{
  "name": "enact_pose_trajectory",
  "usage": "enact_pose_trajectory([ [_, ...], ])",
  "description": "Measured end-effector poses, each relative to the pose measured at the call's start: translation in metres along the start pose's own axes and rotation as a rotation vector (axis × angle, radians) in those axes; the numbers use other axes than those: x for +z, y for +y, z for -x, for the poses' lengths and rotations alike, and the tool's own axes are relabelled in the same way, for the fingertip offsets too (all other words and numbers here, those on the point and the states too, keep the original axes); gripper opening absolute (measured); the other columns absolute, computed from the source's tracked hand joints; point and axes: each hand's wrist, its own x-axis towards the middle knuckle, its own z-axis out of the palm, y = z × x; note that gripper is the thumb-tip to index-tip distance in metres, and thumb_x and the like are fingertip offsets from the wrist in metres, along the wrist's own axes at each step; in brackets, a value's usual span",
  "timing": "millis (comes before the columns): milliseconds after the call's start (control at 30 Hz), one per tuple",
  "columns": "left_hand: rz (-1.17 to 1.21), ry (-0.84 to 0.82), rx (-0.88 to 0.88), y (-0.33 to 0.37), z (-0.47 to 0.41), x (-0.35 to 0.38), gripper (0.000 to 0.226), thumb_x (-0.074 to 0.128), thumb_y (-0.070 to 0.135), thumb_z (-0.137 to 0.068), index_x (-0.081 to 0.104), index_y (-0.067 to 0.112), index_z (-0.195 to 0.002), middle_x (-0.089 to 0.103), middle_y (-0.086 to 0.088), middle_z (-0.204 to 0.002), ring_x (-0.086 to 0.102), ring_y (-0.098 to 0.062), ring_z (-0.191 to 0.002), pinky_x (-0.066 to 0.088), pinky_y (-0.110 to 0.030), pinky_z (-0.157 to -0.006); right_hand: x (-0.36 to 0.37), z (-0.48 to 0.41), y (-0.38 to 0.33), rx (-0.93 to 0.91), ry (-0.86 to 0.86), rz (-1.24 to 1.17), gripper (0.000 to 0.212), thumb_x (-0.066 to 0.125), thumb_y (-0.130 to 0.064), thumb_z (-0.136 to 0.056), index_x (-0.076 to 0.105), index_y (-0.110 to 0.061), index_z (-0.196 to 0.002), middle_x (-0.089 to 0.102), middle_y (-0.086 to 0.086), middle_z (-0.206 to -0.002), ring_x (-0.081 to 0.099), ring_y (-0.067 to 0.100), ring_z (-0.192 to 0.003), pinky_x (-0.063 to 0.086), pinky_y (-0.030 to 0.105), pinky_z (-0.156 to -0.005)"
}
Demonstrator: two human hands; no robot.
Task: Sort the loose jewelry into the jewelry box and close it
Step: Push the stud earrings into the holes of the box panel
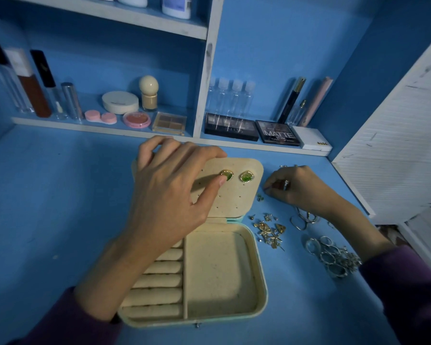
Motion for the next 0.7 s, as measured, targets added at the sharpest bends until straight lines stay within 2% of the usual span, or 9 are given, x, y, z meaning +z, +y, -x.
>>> enact_pose_trajectory([
  [167,0.001,0.002,-0.004,0.001,0.000,-0.001,0.021,0.064,0.031,-0.086,0.068,0.015,-0.099,0.067,0.005,-0.086,0.052,-0.018,-0.084,0.030,-0.035,-0.089,0.001,-0.002,-0.002,0.030,-0.009,0.011,0.007,0.071,-0.008,-0.079,0.073,-0.014,-0.082,0.065,-0.009,-0.077,0.056,0.000,-0.066,0.045,0.019,-0.070],
  [233,-0.006,-0.001,-0.009,0.001,0.000,-0.001,0.020,0.064,0.031,-0.086,0.068,0.015,-0.099,0.066,0.005,-0.086,0.052,-0.018,-0.084,0.030,-0.035,-0.089,0.002,-0.002,-0.004,0.048,-0.012,0.003,0.006,0.070,-0.008,-0.079,0.072,-0.014,-0.081,0.064,-0.010,-0.075,0.056,-0.001,-0.064,0.043,0.018,-0.068],
  [300,-0.014,-0.003,-0.014,0.002,0.000,-0.002,0.020,0.064,0.031,-0.086,0.068,0.016,-0.098,0.066,0.005,-0.086,0.053,-0.018,-0.083,0.030,-0.034,-0.090,0.002,-0.001,-0.008,0.070,-0.001,-0.052,0.007,0.069,-0.008,-0.080,0.070,-0.015,-0.078,0.065,-0.010,-0.073,0.057,-0.001,-0.064,0.040,0.011,-0.065],
  [367,-0.018,-0.003,-0.012,0.004,0.000,-0.005,0.019,0.066,0.031,-0.086,0.069,0.017,-0.098,0.067,0.006,-0.084,0.053,-0.017,-0.082,0.029,-0.034,-0.092,-0.003,0.001,-0.015,0.093,0.022,-0.184,0.009,0.068,-0.007,-0.082,0.069,-0.014,-0.076,0.067,-0.006,-0.073,0.057,-0.002,-0.064,0.040,0.008,-0.064],
  [500,-0.054,0.010,0.036,0.013,0.006,-0.016,0.016,0.067,0.031,-0.087,0.070,0.018,-0.096,0.067,0.009,-0.081,0.057,-0.013,-0.078,0.029,-0.033,-0.092,-0.029,0.003,-0.049,0.138,0.051,-0.560,0.008,0.065,-0.006,-0.085,0.069,-0.012,-0.080,0.069,0.000,-0.074,0.057,0.003,-0.064,0.044,0.014,-0.061],
  [567,-0.083,0.031,0.083,0.018,0.012,-0.023,0.014,0.067,0.031,-0.088,0.071,0.018,-0.093,0.069,0.010,-0.079,0.060,-0.012,-0.075,0.030,-0.033,-0.089,-0.045,0.005,-0.069,0.088,-0.002,-0.688,0.010,0.064,-0.002,-0.084,0.068,-0.010,-0.080,0.067,-0.004,-0.069,0.058,0.004,-0.064,0.045,0.014,-0.060],
  [700,-0.131,0.058,0.177,0.022,0.024,-0.031,0.014,0.068,0.030,-0.089,0.072,0.019,-0.082,0.069,0.011,-0.076,0.065,-0.012,-0.067,0.032,-0.033,-0.081,-0.062,0.012,-0.101,-0.048,-0.281,-0.747,0.004,0.062,-0.011,-0.080,0.065,-0.008,-0.081,0.067,0.001,-0.072,0.059,0.008,-0.065,0.048,0.019,-0.065],
])
